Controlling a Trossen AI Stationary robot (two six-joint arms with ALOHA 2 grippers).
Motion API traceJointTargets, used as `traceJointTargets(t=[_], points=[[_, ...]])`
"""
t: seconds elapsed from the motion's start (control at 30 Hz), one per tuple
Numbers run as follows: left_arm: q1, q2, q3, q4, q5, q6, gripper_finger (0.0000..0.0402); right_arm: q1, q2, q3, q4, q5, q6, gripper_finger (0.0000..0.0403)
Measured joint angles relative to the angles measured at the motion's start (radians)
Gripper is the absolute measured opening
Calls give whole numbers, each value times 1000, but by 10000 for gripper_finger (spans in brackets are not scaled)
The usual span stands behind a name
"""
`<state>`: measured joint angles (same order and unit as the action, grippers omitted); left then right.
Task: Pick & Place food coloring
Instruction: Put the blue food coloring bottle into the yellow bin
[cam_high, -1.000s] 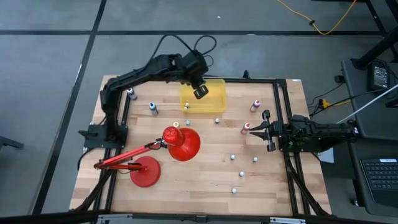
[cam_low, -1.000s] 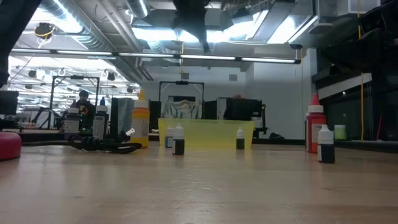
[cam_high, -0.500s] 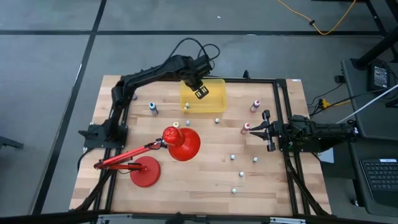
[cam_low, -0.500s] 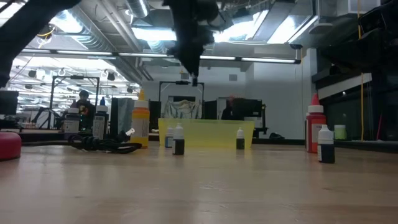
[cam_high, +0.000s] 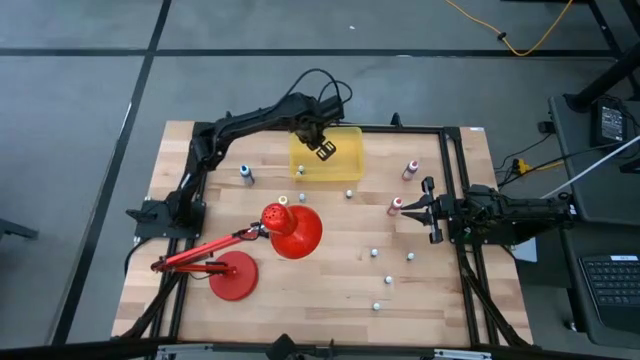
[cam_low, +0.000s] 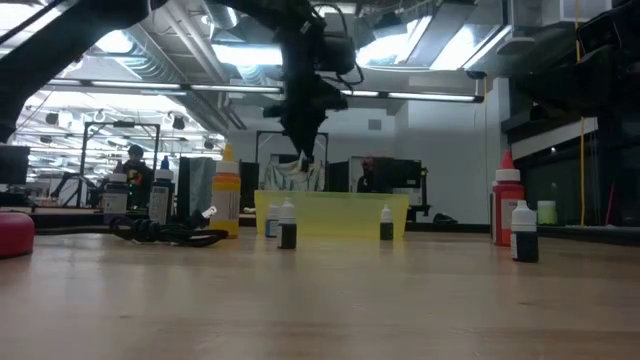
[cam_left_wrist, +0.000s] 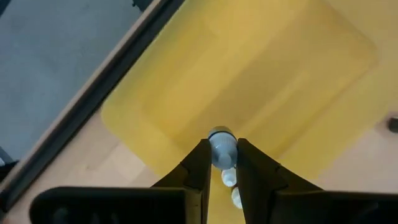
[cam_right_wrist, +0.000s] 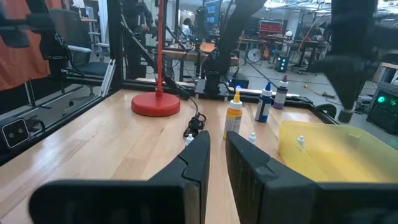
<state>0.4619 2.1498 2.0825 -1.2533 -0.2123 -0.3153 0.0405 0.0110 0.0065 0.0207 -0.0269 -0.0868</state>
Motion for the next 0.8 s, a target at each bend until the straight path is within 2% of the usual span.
traceJointTargets(t=[0.8], points=[[-2,-147,-485,396,-31,-117,51,0,0,0,0,0,0,56]])
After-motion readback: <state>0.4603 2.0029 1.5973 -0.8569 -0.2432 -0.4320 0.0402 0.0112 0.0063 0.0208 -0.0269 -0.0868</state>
